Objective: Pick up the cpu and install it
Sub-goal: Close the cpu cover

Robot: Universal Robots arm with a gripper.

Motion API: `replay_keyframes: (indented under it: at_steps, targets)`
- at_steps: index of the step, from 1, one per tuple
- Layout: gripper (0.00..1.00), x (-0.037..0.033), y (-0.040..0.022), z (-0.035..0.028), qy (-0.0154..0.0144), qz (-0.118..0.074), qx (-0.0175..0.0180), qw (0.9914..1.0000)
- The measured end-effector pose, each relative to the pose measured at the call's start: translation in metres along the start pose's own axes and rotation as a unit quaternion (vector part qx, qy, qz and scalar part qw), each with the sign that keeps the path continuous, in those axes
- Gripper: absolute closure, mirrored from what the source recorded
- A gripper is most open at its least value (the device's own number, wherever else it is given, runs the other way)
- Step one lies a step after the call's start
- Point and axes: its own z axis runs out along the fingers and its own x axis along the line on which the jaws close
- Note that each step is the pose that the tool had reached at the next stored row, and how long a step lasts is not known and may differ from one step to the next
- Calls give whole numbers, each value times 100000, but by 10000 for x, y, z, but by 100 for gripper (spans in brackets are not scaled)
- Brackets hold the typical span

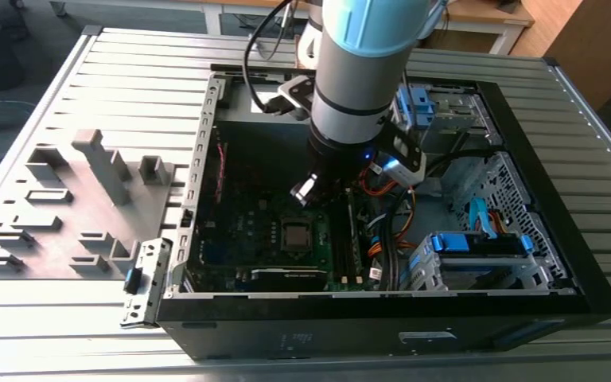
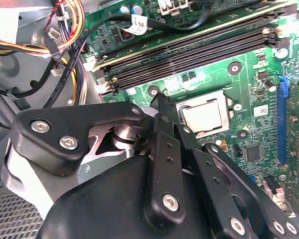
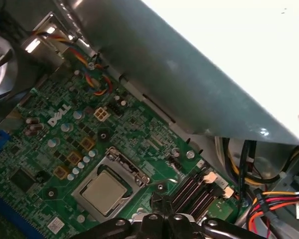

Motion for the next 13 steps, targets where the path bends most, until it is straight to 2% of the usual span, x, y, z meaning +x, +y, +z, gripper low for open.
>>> replay_keyframes:
  at_steps: [6, 13]
  targets:
    - [89, 73, -29, -4, -20, -260, 11, 100000]
    - [89, 192, -70, -10, -55, -558, 35, 99998]
